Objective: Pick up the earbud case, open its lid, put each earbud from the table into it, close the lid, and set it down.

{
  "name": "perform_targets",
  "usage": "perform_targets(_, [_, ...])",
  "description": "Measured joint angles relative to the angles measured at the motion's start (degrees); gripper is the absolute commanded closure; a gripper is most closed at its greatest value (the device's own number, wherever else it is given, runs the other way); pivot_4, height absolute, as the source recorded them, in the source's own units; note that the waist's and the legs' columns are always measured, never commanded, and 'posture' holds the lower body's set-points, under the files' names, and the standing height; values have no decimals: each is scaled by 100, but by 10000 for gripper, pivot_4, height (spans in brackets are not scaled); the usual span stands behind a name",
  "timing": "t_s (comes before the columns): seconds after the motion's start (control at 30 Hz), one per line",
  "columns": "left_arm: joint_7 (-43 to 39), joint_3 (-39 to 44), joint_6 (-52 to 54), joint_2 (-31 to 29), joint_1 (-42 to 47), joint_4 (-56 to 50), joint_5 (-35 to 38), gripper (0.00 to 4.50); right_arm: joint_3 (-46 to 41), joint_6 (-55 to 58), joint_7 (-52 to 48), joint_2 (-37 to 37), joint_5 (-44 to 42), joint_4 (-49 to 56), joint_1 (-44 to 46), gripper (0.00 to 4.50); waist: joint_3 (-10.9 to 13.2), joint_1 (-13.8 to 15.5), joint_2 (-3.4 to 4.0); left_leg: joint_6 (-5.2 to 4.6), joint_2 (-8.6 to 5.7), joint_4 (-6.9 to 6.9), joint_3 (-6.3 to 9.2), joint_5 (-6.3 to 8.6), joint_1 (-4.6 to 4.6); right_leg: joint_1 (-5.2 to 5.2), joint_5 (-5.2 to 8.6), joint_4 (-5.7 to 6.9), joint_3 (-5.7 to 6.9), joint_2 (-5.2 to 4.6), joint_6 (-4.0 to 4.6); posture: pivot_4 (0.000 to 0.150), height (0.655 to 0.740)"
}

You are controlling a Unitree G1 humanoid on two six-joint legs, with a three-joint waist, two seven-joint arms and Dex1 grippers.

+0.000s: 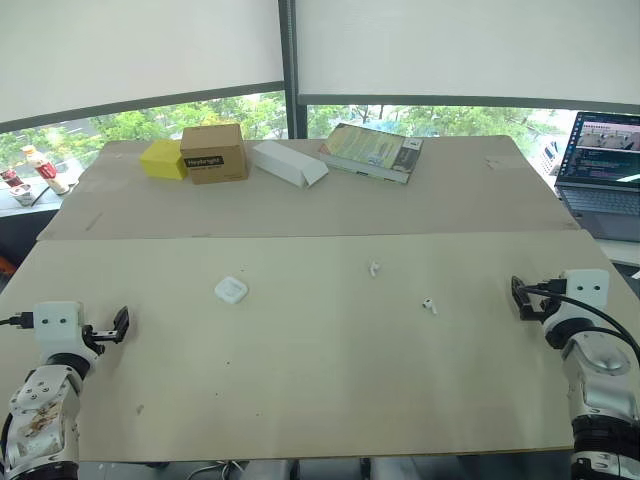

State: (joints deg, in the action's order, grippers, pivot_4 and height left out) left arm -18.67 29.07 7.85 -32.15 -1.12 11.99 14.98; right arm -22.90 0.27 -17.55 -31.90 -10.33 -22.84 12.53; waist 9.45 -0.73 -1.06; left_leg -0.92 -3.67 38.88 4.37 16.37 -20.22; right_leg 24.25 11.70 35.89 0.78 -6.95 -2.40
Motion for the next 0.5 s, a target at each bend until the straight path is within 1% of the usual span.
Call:
perform_targets(0.3, [-125,8,33,-67,-118,-26,90,0,-1,-1,-64,-2,-1,-9,12,429,0,-1,0,0,1,0,0,0,0,0,0,-1,0,0,0,1500,7400])
perform_targets(0.5, [-301,14,38,-128,-162,-344,138,0,4,-1,-196,-53,-3,-14,124,429,0,-6,0,0,1,0,-2,0,0,0,-1,-2,-1,1,0,1500,7400])
